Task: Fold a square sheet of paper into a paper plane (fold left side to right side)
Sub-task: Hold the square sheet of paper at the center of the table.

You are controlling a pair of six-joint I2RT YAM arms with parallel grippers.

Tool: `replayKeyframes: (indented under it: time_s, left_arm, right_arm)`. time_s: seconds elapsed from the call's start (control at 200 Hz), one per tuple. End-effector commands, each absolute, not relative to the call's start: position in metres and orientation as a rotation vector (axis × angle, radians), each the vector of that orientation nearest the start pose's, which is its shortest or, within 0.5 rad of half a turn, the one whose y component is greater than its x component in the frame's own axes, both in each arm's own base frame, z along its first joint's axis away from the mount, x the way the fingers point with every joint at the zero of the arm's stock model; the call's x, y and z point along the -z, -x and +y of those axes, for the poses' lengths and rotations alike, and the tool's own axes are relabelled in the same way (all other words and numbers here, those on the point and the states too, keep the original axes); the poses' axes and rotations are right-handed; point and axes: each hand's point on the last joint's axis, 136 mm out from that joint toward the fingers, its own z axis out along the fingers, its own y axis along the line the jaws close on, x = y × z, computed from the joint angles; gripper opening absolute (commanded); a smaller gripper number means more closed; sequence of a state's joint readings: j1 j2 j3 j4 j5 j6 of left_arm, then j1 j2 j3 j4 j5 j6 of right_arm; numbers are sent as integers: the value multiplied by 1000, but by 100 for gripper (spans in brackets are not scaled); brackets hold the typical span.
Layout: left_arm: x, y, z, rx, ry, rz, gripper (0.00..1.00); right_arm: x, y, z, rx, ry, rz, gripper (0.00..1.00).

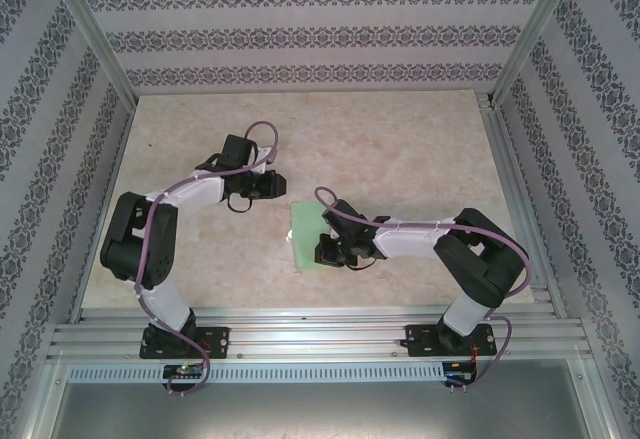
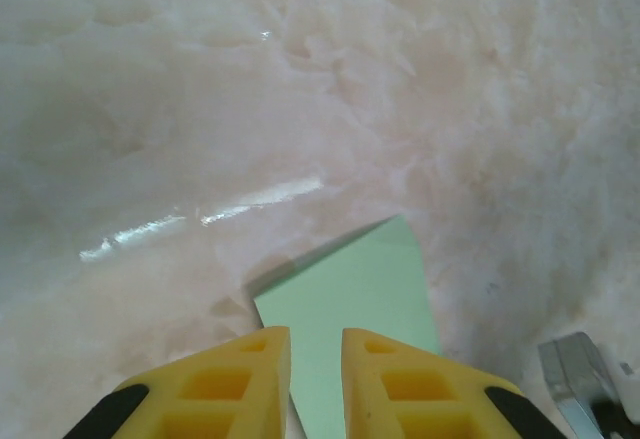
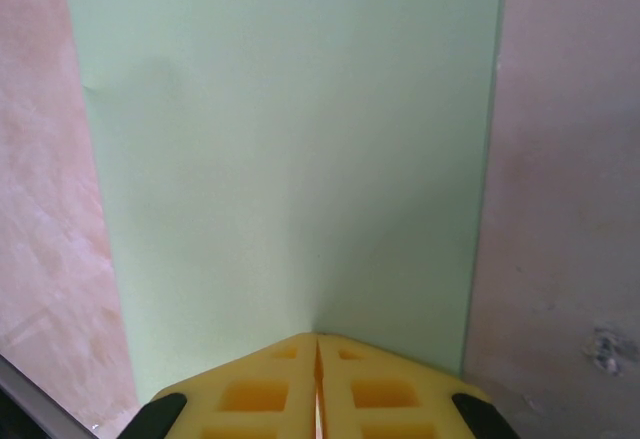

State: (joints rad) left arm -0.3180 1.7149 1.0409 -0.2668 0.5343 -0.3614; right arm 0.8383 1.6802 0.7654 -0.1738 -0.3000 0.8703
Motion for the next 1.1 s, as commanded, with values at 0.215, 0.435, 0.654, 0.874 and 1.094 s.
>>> replayKeyframes:
  time_s: [0.215,0.435,0.654,0.874,1.094]
  left_arm:
    - [-59,-319,-262,1213,-200,2578,20]
    - [-28,-310,-265,1126,-201,2656,20]
    - [-6,-299,-252,1035,-183,2717,19]
    - [8,-292,-250,1023,-179,2750,19]
    - [9,-291,-250,1005,-184,2757,19]
  right_arm:
    - [40,-158,250,-490,65,3155,9]
    - [35,-161,254,-510,66,3136,10]
    - [8,-180,265,-579,93,3039,13]
    - [-65,-225,281,-765,105,2835,20]
    - [-91,-266,279,-831,61,2736,19]
